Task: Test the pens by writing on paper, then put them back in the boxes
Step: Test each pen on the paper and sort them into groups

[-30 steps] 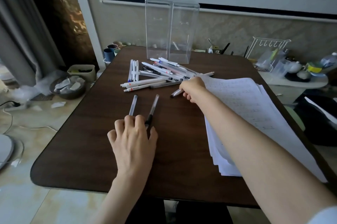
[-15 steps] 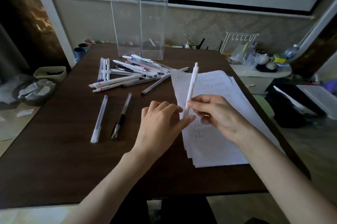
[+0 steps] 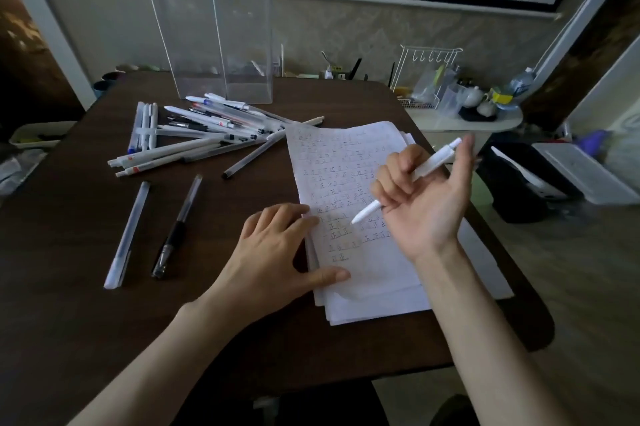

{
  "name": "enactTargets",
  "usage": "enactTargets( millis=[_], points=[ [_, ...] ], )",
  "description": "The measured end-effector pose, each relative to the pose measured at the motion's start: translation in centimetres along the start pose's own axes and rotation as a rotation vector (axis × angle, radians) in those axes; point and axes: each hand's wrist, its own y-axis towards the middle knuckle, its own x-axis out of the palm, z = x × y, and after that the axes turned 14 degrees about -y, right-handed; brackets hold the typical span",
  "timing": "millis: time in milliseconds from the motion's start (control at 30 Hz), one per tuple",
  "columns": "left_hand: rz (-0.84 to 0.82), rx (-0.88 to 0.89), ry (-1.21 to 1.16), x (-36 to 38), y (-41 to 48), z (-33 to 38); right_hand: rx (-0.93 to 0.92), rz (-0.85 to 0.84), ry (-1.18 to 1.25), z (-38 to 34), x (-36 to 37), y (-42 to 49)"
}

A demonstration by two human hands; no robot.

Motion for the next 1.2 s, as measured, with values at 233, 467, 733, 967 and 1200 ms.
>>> enactTargets(
  millis=[233, 467, 733, 967, 1200],
  points=[
    [-0.01, 0.004, 0.065, 0.5, 0.0, -0.1, -0.009, 0.04, -0.04, -0.1, -0.1, -0.5],
    [-0.021, -0.001, 0.061, 0.5, -0.1, 0.0, -0.093, -0.003, -0.256, 0.3, 0.0, -1.1],
    [-0.019, -0.002, 0.057, 0.4, -0.3, 0.3, -0.373, 0.093, -0.908, 1.9, 0.9, -1.8],
    [-0.084, -0.031, 0.035, 0.0, -0.5, 0.6, -0.385, 0.074, -1.259, 2.3, 0.4, -2.6],
    [-0.092, -0.052, 0.031, 0.0, -0.5, 0.6, -0.187, 0.072, -1.071, 3.4, -1.2, -3.4]
  ],
)
